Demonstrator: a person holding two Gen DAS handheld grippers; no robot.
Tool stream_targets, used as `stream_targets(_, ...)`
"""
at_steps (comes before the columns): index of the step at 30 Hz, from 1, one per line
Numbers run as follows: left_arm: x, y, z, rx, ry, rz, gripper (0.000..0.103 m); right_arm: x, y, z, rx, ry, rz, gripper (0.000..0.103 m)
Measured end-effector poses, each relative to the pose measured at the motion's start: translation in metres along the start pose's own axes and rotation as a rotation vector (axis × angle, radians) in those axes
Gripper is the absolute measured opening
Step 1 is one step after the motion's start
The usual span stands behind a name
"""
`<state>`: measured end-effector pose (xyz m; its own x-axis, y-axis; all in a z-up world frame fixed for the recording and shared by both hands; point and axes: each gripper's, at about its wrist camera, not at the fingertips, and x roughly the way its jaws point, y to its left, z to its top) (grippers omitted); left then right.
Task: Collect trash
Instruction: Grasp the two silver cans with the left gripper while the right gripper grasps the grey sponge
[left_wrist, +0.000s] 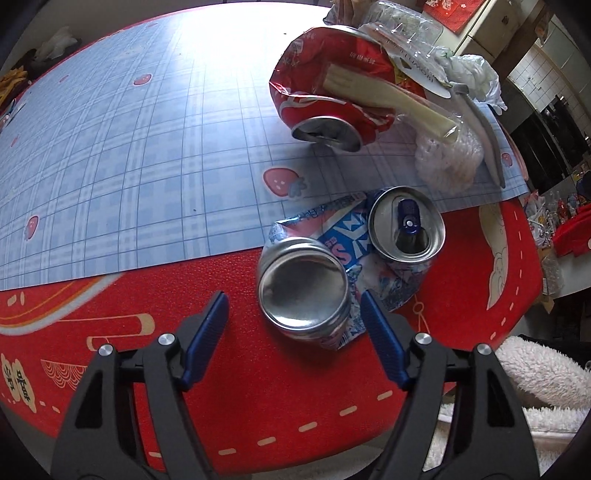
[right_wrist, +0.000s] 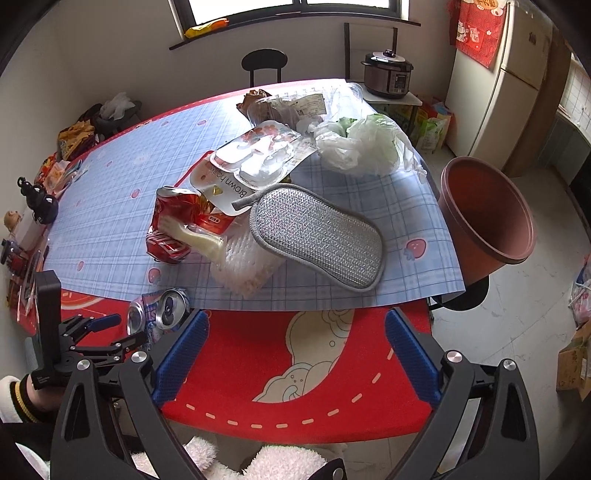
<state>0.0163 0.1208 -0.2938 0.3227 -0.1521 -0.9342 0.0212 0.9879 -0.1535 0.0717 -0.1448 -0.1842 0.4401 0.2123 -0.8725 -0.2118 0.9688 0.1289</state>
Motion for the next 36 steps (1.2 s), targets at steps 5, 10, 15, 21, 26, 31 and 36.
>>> stream_targets(5, 0.005, -0.004, 0.006, 0.008, -0.014, 0.025, 0.073, 0.007, -0.008, 0.004, 0.018, 0.013, 0.008, 0.093)
stream_targets(10, 0.006, -0.004, 0.01, 0.014, -0.03, 0.045, 0.074, 0.016, -0.008, 0.011, -0.037, 0.017, -0.032, 0.093)
stream_targets(15, 0.006, -0.004, 0.014, 0.01, -0.042, 0.041, 0.067, 0.045, 0.002, 0.023, -0.211, 0.019, -0.103, 0.093)
stream_targets(21, 0.002, 0.007, 0.018, -0.019, -0.05, 0.033, 0.057, 0.102, 0.022, 0.032, -0.462, 0.075, -0.229, 0.088)
stream_targets(26, 0.0, 0.021, 0.019, -0.061, -0.059, 0.04, 0.057, 0.137, 0.028, 0.03, -0.604, 0.11, -0.344, 0.076)
stream_targets(31, 0.001, 0.023, 0.02, -0.067, -0.065, 0.025, 0.062, 0.141, 0.027, 0.031, -0.604, 0.102, -0.352, 0.051)
stream_targets(36, 0.002, 0.024, 0.023, -0.069, -0.069, 0.022, 0.065, 0.119, 0.021, 0.036, -0.516, 0.077, -0.246, 0.036)
